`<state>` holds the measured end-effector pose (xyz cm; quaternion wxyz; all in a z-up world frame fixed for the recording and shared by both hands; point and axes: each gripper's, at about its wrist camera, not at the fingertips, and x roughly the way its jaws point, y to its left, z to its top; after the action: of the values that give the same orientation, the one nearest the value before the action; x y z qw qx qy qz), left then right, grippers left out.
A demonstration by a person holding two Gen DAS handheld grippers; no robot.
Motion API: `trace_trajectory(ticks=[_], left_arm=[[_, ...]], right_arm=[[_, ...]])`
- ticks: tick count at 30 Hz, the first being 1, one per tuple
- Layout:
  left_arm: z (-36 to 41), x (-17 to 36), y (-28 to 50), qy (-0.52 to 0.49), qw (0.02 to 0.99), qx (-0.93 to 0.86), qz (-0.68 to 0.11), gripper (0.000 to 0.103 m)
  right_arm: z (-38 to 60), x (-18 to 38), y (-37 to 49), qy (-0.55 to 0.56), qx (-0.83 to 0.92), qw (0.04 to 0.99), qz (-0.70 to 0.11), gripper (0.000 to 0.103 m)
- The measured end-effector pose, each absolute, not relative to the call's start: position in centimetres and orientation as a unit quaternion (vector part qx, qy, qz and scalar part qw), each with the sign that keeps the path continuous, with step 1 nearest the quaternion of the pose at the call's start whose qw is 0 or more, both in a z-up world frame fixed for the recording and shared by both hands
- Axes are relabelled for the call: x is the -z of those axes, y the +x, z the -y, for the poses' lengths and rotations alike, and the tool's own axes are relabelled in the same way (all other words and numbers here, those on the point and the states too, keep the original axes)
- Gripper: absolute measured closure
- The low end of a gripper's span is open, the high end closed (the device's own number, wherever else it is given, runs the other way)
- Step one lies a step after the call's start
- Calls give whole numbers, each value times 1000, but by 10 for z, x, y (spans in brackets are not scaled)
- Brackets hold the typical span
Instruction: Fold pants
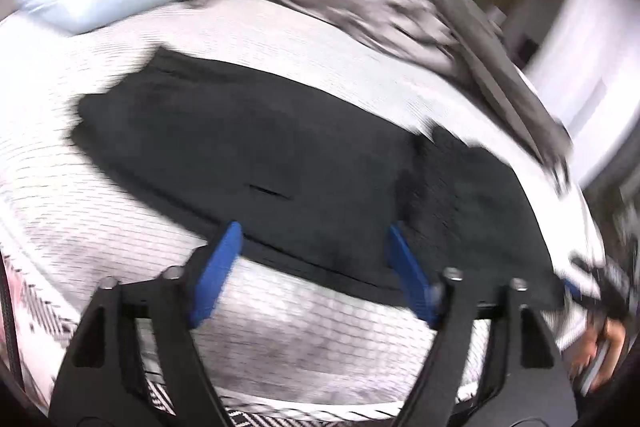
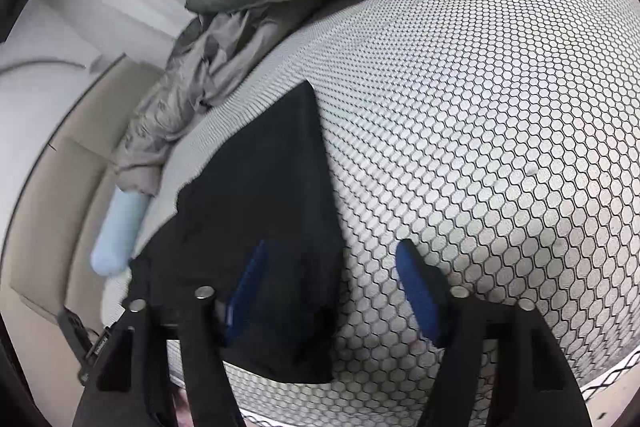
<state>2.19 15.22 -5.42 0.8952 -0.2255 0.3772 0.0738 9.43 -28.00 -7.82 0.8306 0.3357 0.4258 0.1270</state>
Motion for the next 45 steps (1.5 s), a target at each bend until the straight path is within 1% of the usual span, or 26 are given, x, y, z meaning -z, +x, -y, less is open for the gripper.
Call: trace_trajectory(ticks=[2, 4, 7, 11, 12, 13, 14, 15, 16, 18, 21, 24, 27, 31, 36, 40, 42, 44, 45], left_arm=[[-180, 58, 17, -260, 883, -104, -377, 21], [-210, 70, 21, -295, 858, -135, -399, 21], [-241, 88, 28, -331, 841, -147, -401, 21], [-264, 92, 53, -330, 844, -161, -391, 21], [-269, 93, 57, -334, 840, -173, -391, 29], [-273, 94, 61, -338, 836, -184, -390, 48], [-277, 93, 63, -337, 834, -204, -388, 62], [-279, 93, 65, -331, 833, -213, -389, 84], [-281, 93, 66, -328, 834, -212, -389, 88], [-281, 92, 67, -313, 843, -213, -383, 92], [-280, 91, 65, -302, 846, -214, -384, 93], [-277, 83, 64, -298, 852, -216, -373, 96], [-257, 59, 65, -257, 874, -214, -352, 100], [-216, 10, 72, -200, 910, -184, -313, 101], [-112, -55, 86, -129, 953, -84, -262, 101], [-12, -68, 94, -92, 960, 30, -262, 100], [47, -56, 103, -82, 947, 97, -295, 99], [97, -30, 111, -74, 924, 153, -344, 88], [125, -9, 116, -58, 901, 192, -385, 70]], right_arm=[[280, 75, 94, 340, -127, 832, -420, 28], [279, 74, 94, 343, -131, 830, -419, 27], [276, 74, 94, 341, -136, 829, -422, 27], [272, 76, 96, 347, -145, 823, -426, 27], [271, 75, 97, 349, -151, 822, -425, 27], [270, 74, 97, 348, -155, 822, -424, 27], [268, 73, 97, 343, -156, 824, -423, 27], [267, 72, 97, 336, -155, 827, -424, 27], [266, 72, 97, 331, -155, 828, -425, 27], [264, 70, 96, 324, -156, 831, -424, 27], [262, 71, 98, 323, -155, 832, -423, 27], [260, 75, 101, 318, -153, 830, -432, 27], [259, 78, 103, 312, -149, 830, -439, 27], [260, 75, 104, 311, -149, 833, -432, 27], [262, 72, 105, 310, -149, 837, -427, 27], [273, 68, 103, 318, -144, 840, -416, 27], [281, 66, 100, 328, -142, 839, -410, 27], [292, 63, 96, 341, -135, 840, -400, 27], [297, 62, 94, 342, -129, 842, -397, 27]])
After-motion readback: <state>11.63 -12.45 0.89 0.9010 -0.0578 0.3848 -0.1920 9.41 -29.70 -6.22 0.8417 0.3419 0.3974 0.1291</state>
